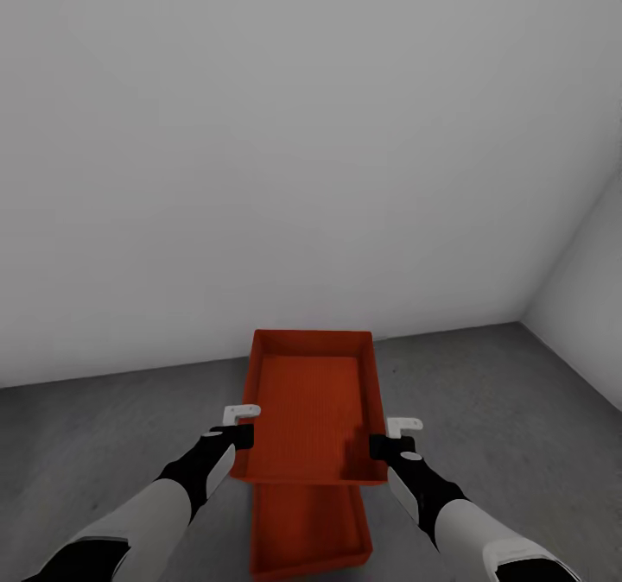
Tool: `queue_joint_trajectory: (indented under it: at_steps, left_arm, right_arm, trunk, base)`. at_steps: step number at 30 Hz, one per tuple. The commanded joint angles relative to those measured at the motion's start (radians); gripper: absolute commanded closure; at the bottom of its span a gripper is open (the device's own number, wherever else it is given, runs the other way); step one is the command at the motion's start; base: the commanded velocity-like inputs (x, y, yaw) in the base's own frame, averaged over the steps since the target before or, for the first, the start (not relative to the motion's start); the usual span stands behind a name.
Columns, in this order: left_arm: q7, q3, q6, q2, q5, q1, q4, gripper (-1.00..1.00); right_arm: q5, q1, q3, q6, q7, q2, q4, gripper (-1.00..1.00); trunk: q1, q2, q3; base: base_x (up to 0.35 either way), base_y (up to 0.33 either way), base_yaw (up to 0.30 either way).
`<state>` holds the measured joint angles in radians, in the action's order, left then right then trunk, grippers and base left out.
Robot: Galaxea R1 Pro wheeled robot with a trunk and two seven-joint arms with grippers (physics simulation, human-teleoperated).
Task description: Move the two storage containers from the living room to the garage. In the garage, place one container on the floor and stack the other container on top of it (either order is fine).
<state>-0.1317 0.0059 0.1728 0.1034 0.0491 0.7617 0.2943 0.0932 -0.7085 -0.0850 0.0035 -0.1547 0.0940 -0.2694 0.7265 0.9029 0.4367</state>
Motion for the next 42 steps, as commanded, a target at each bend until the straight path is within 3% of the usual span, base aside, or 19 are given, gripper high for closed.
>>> queue_joint_trajectory:
  at_steps: [1, 17, 42]
  left_arm:
    - [-0.009, 0.02, -0.039, -0.001, -0.012, 0.001, 0.012, 1.0]
    - [-0.009, 0.02, -0.039, -0.001, -0.012, 0.001, 0.011, 1.0]
    - [-0.009, 0.02, -0.039, -0.001, -0.011, 0.001, 0.011, 1.0]
  right_arm:
    - [0.011, 0.0, 0.014, 0.0, -0.011, -0.004, 0.002, 1.0]
    - [0.01, 0.0, 0.014, 0.0, -0.011, -0.004, 0.002, 1.0]
    - [0.011, 0.0, 0.014, -0.001, -0.011, -0.004, 0.002, 1.0]
  trunk:
    - [-0.001, 0.001, 0.003]
    - [-0.001, 0.001, 0.028]
    - [-0.001, 0.001, 0.068]
  base:
    - [-0.324, 0.0, 0.0]
    - [-0.211, 0.0, 0.0]
    - [-0.007, 0.0, 0.0]
